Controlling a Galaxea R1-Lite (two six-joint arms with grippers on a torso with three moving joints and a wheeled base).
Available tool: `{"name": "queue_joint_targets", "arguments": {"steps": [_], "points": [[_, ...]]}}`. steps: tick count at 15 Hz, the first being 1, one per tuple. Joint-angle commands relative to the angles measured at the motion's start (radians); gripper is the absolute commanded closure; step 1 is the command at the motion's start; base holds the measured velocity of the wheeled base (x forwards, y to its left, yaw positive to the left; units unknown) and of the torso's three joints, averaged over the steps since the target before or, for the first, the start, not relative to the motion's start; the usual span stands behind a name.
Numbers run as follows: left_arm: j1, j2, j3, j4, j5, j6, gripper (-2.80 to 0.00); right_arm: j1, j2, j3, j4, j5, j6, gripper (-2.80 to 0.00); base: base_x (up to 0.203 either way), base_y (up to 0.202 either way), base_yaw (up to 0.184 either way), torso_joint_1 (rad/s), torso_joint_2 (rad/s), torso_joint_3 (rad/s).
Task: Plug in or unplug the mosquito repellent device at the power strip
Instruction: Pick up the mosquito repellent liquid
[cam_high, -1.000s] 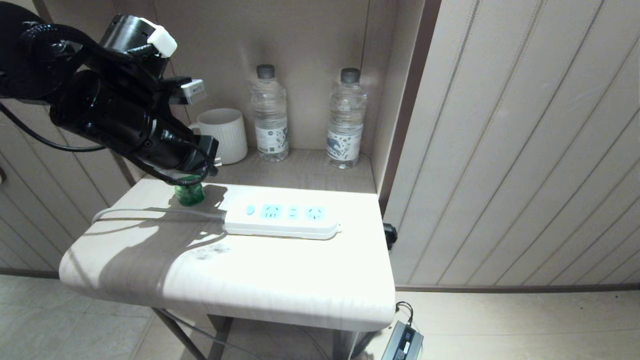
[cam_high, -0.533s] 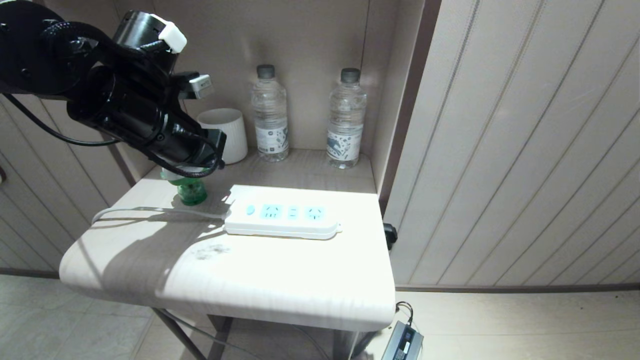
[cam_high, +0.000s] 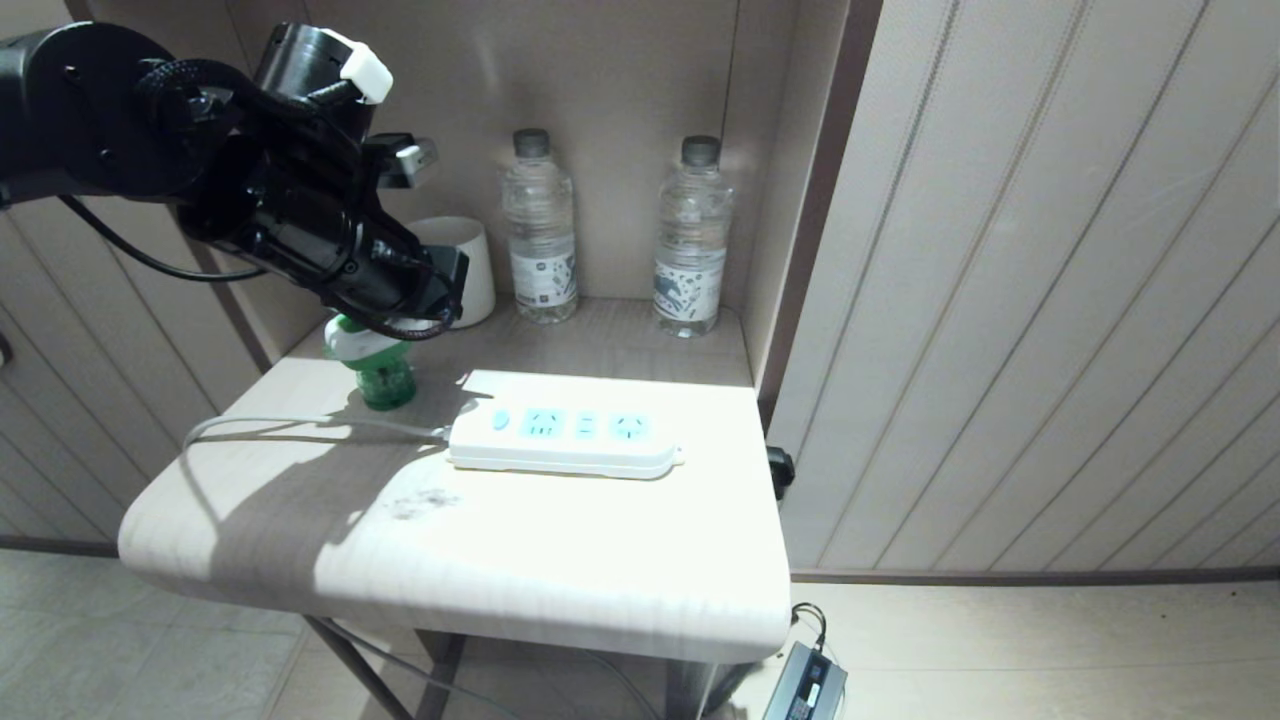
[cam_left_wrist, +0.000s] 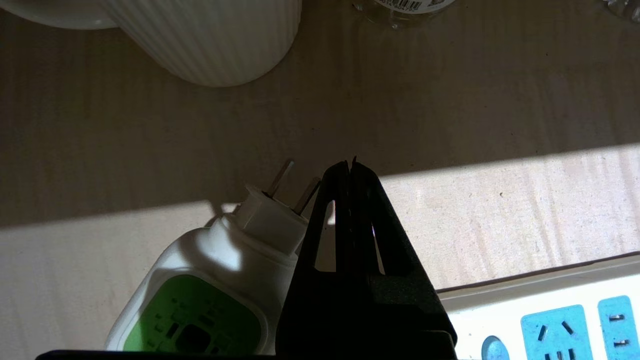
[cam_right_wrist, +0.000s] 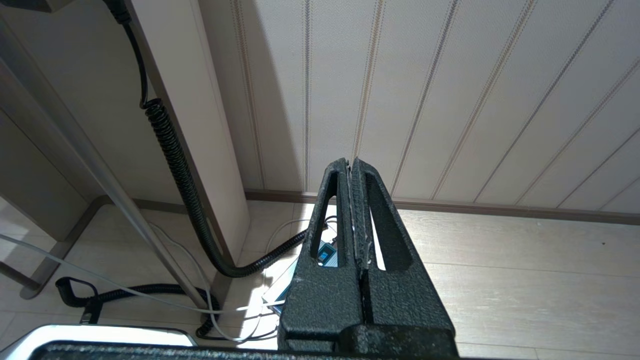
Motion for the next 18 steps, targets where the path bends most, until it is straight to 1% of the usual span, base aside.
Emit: {"name": "queue_joint_targets", "arguments": {"steps": [1, 3, 6, 13, 14, 15, 16, 18], "points": [[0.001, 0.001, 0.000, 0.001, 0.016, 0.001, 0.00, 0.000, 0.001, 0.000, 0.000, 0.000, 0.000, 0.00, 0.000, 0.000, 0.000, 0.000, 0.00, 0.000], [0.006, 0.003, 0.000, 0.001, 0.050, 0.004, 0.00, 0.000, 0.001, 0.000, 0.000, 0.000, 0.000, 0.00, 0.000, 0.000, 0.000, 0.000, 0.00, 0.000], [0.025, 0.003, 0.000, 0.001, 0.052, 0.006, 0.00, 0.000, 0.001, 0.000, 0.000, 0.000, 0.000, 0.00, 0.000, 0.000, 0.000, 0.000, 0.00, 0.000], [0.044, 0.011, 0.000, -0.010, 0.055, 0.013, 0.00, 0.000, 0.001, 0.000, 0.000, 0.000, 0.000, 0.00, 0.000, 0.000, 0.000, 0.000, 0.00, 0.000], [0.044, 0.016, 0.000, -0.044, 0.061, 0.012, 0.00, 0.000, 0.001, 0.000, 0.000, 0.000, 0.000, 0.00, 0.000, 0.000, 0.000, 0.000, 0.00, 0.000], [0.044, 0.013, 0.000, -0.075, 0.086, 0.008, 0.00, 0.000, 0.001, 0.000, 0.000, 0.000, 0.000, 0.00, 0.000, 0.000, 0.000, 0.000, 0.00, 0.000], [0.038, 0.005, 0.000, -0.087, 0.102, 0.006, 0.00, 0.000, 0.001, 0.000, 0.000, 0.000, 0.000, 0.00, 0.000, 0.000, 0.000, 0.000, 0.00, 0.000], [0.008, -0.018, 0.001, -0.082, 0.106, 0.002, 0.00, 0.000, 0.001, 0.000, 0.000, 0.000, 0.000, 0.00, 0.000, 0.000, 0.000, 0.000, 0.00, 0.000]]}}
